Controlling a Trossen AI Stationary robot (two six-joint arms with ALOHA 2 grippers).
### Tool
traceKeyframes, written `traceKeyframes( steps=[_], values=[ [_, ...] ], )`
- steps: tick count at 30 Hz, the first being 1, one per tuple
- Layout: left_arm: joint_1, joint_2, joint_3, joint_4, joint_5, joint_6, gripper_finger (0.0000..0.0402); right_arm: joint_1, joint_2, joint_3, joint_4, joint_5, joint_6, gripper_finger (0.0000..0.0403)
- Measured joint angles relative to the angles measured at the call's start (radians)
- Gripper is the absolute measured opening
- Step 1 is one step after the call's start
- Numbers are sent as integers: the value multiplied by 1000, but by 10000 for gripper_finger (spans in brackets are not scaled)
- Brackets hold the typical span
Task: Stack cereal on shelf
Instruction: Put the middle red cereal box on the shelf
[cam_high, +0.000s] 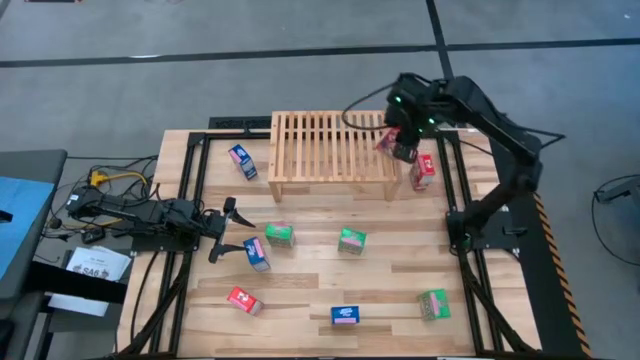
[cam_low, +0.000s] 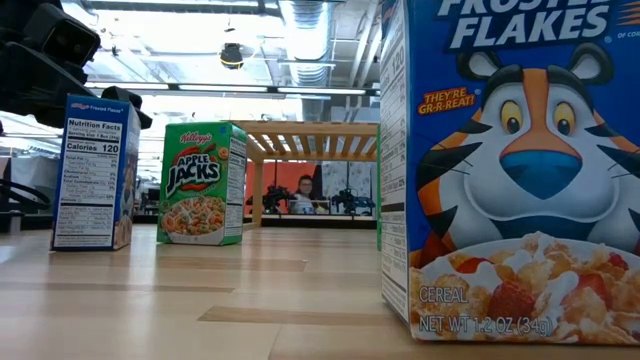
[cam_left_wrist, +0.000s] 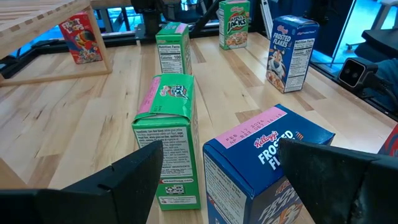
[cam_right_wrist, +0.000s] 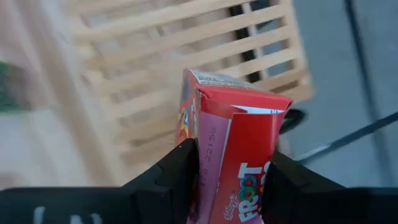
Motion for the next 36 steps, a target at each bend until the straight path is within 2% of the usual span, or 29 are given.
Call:
traceKeyframes(
  steps=[3, 7, 11, 17, 23, 36],
  values=[
    [0, 0, 0, 0, 0, 0, 307, -16, 70, 69, 1, 57, -155, 165],
    [0, 0, 0, 0, 0, 0, 307, -37, 143, 145, 8, 76, -345, 164],
    [0, 0, 0, 0, 0, 0, 307, -76, 192, 181, 23, 65, -424, 165],
    [0, 0, 0, 0, 0, 0, 307, -144, 196, 186, 29, 3, -551, 165],
    [0, 0, 0, 0, 0, 0, 307, -157, 195, 186, 67, -83, -611, 165],
    [0, 0, 0, 0, 0, 0, 307, -161, 196, 144, 65, -79, -662, 165]
  ],
)
